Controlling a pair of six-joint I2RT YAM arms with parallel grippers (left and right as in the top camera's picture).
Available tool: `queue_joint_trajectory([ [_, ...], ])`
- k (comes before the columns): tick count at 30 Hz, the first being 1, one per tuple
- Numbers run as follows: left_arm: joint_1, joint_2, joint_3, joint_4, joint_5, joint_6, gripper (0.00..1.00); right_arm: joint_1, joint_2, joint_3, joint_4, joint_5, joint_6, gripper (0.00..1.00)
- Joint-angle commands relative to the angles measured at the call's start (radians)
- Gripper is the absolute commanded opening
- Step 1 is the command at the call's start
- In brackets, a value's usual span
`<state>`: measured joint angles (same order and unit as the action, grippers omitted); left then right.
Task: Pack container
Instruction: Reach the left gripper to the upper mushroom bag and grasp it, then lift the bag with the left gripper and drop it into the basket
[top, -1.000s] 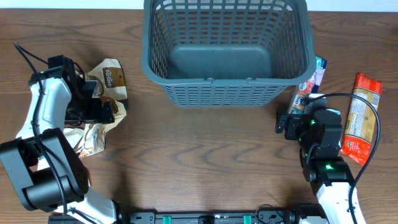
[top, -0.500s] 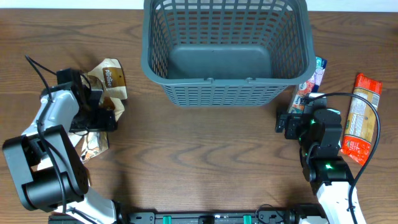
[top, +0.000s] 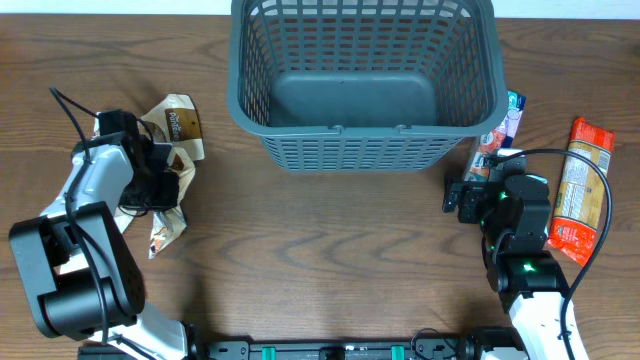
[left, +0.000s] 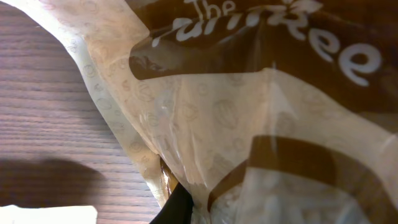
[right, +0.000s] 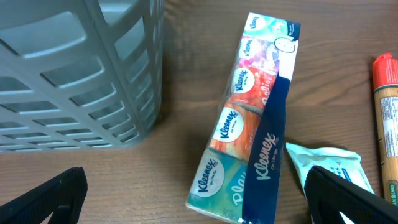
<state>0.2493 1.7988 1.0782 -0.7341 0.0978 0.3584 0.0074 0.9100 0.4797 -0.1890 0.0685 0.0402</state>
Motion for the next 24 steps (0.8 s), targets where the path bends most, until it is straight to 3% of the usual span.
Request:
queue_joint_trajectory([
  [1, -0.023, -0.002, 0.006, -0.014, 0.026, -0.055, 0.06, -0.008, 0.006, 0.021, 0.006, 0.01, -0.015, 0.99],
  [8, -0.037, -0.116, 0.041, -0.029, 0.025, -0.155, 0.06, -0.008, 0.006, 0.021, 0.014, 0.011, -0.015, 0.99],
  [16, -0.037, -0.326, 0.078, -0.096, 0.025, -0.175, 0.06, -0.008, 0.006, 0.021, 0.014, 0.01, -0.015, 0.99],
  [24, -0.092, -0.47, 0.316, -0.142, 0.026, -0.222, 0.06, -0.008, 0.006, 0.021, 0.014, 0.01, -0.015, 0.99],
])
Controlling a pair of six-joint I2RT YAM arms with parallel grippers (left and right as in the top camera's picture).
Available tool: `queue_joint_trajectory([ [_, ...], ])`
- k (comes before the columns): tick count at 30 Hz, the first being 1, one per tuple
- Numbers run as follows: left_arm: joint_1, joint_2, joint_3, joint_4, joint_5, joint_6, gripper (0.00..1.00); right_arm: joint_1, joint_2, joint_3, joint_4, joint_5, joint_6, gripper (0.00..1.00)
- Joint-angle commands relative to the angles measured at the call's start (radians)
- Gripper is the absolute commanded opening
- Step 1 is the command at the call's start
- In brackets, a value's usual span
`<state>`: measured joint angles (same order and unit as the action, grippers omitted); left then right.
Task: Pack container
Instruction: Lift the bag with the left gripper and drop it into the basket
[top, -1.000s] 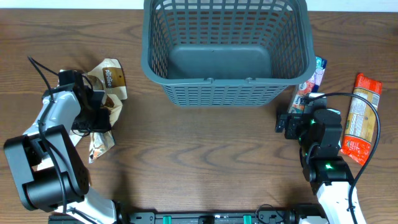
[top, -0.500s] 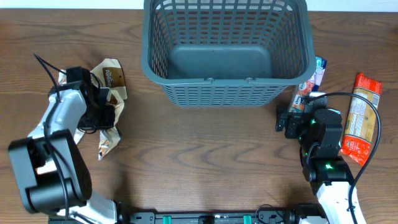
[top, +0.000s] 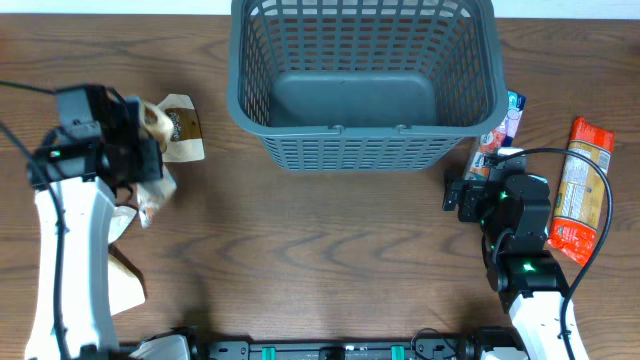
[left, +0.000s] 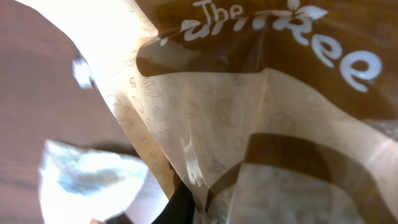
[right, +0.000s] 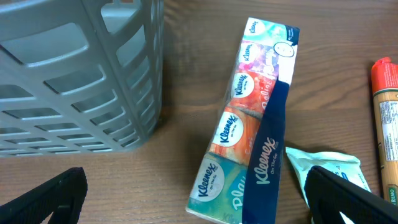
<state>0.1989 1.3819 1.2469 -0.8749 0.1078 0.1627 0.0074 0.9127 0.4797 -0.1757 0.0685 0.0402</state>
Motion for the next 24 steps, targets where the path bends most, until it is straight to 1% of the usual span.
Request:
queue_joint_trajectory([
  [1, -0.059, -0.053, 0.198, -0.006, 0.016, -0.027, 0.06, -0.008, 0.004, 0.021, 0.0, 0.01, -0.015, 0.99],
  [9, -0.262, 0.032, 0.617, 0.014, 0.016, -0.019, 0.06, -0.008, 0.004, 0.021, 0.0, 0.01, -0.015, 0.99],
  [13, -0.397, 0.108, 0.769, 0.055, 0.016, 0.061, 0.06, -0.008, 0.004, 0.021, 0.0, 0.01, -0.015, 0.99],
  [17, -0.538, 0.182, 0.818, 0.154, 0.021, 0.204, 0.06, -0.008, 0.004, 0.021, 0.0, 0.01, -0.015, 0.99],
  [20, -0.621, 0.248, 0.818, 0.231, 0.077, 0.339, 0.06, -0.008, 0.004, 0.021, 0.0, 0.01, -0.015, 0.99],
  [24, -0.657, 0.339, 0.818, 0.278, 0.092, 0.41, 0.06, -0.008, 0.004, 0.021, 0.0, 0.01, -0.015, 0.99],
])
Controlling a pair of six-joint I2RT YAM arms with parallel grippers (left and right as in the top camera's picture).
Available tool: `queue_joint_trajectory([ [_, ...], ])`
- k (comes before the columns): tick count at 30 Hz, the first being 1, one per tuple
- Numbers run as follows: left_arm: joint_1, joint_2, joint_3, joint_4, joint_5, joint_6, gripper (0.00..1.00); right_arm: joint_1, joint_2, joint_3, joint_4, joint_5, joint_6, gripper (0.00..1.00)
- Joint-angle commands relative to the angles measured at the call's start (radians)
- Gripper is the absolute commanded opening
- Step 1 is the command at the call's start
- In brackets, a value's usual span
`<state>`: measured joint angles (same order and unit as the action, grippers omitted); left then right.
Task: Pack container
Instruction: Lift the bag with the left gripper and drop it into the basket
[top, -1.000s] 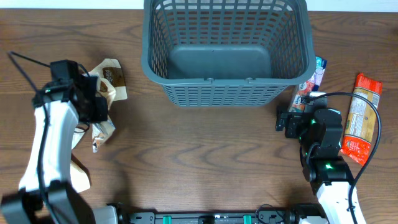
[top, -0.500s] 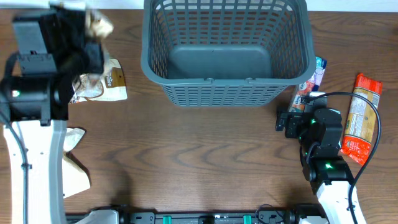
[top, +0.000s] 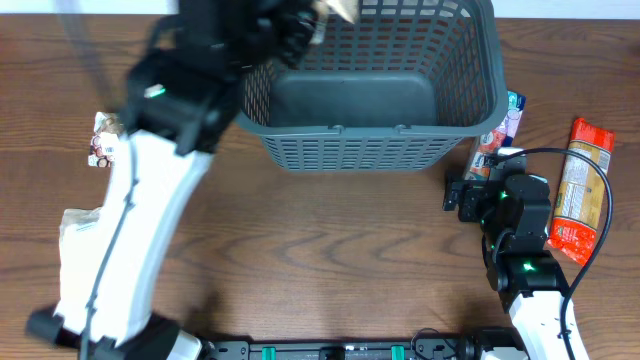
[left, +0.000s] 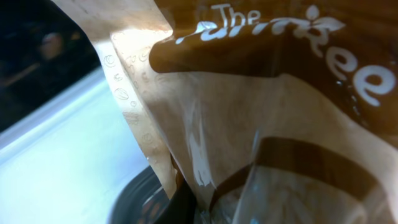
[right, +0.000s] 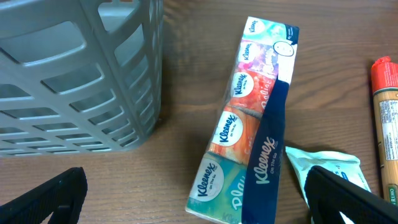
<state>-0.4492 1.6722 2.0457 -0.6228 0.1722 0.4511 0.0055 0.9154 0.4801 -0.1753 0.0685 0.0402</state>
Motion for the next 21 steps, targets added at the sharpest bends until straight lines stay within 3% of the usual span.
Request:
queue_joint_trajectory([
  [1, -0.008, 0.074, 0.019, 0.026, 0.032, 0.135, 0.06, -0.006, 0.001, 0.021, 0.0, 0.01, -0.015, 0.99],
  [11, -0.006, 0.304, 0.019, -0.114, 0.093, 0.354, 0.06, -0.006, 0.001, 0.021, -0.001, 0.01, -0.015, 0.99],
  [21, -0.006, 0.47, 0.019, -0.275, 0.093, 0.36, 0.06, -0.006, 0.001, 0.021, -0.001, 0.01, -0.015, 0.99],
])
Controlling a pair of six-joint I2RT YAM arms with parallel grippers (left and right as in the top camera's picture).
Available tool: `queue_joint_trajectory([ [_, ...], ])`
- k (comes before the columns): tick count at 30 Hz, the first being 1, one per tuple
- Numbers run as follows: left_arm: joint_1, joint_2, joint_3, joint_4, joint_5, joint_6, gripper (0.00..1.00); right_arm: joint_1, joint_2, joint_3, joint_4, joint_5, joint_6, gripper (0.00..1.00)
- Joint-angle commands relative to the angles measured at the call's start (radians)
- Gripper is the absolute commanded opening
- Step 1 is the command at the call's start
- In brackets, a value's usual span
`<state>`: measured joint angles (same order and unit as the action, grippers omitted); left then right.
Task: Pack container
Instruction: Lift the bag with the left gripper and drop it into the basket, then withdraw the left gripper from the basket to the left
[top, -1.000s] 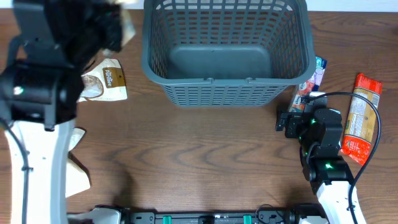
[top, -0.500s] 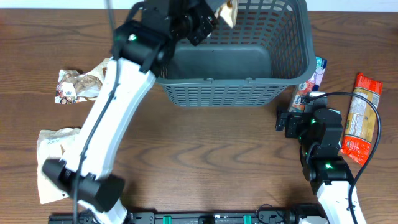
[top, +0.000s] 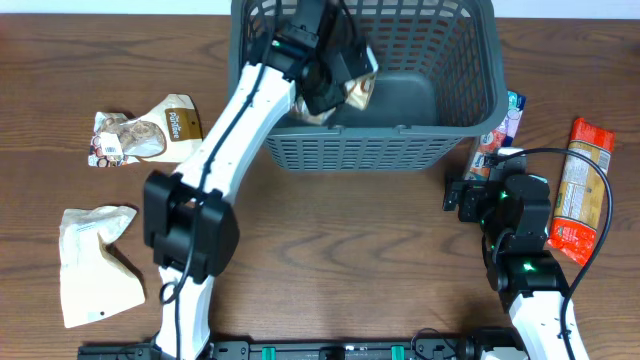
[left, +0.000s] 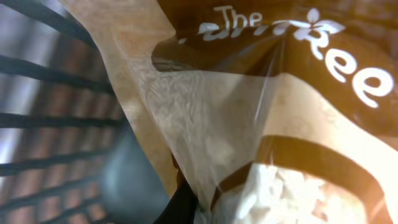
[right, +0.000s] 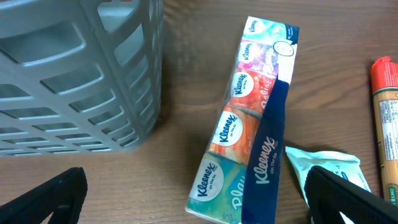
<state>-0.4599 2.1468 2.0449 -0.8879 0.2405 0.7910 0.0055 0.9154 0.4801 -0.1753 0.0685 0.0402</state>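
The grey mesh basket (top: 450, 60) stands at the back centre. My left gripper (top: 335, 75) reaches down inside it, shut on a tan and brown snack bag (top: 356, 92) that hangs over the basket floor. That snack bag (left: 267, 124) fills the left wrist view, with a dark finger (left: 180, 205) at its lower edge and the basket wall (left: 37, 93) behind. To the right of the basket my right gripper (top: 470, 195) is open over the table. In the right wrist view the right gripper (right: 193, 199) sits just short of a Kleenex pack (right: 249, 124).
A white wipes packet (right: 323, 165) and a red-ended package (top: 578, 190) lie right of the Kleenex pack (top: 497, 125). On the left of the table lie a second snack bag (top: 150, 130) and a pale bag (top: 90, 260). The basket wall (right: 74, 74) stands close to the right gripper.
My left gripper, still shut on the snack bag, was high over the basket's back left rim and is now lower, inside the basket. The right arm has not moved.
My left gripper was shut on the snack bag on the table at the left. It then held the bag lifted off the table, then high above the basket's rim, and now holds it inside the basket. The right gripper stayed open by the Kleenex pack throughout.
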Motion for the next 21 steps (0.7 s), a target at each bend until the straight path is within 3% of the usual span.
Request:
queue_joint_trajectory([
  [1, 0.004, 0.002, 0.02, -0.016, 0.025, 0.02, 0.06, -0.006, 0.001, 0.021, -0.001, 0.01, -0.015, 0.99],
  [3, 0.005, 0.005, 0.02, -0.027, 0.024, 0.02, 0.29, -0.006, 0.001, 0.021, -0.001, 0.01, -0.015, 0.99],
  [5, 0.005, 0.003, 0.02, -0.033, 0.02, 0.019, 0.41, -0.006, 0.001, 0.021, -0.001, 0.01, -0.015, 0.99],
  [13, 0.005, -0.072, 0.02, -0.042, -0.084, 0.012, 0.51, -0.006, 0.001, 0.021, -0.013, 0.01, -0.015, 0.99],
  [21, 0.006, -0.311, 0.02, 0.005, -0.225, -0.005, 0.62, -0.006, 0.001, 0.021, -0.029, 0.01, -0.015, 0.99],
])
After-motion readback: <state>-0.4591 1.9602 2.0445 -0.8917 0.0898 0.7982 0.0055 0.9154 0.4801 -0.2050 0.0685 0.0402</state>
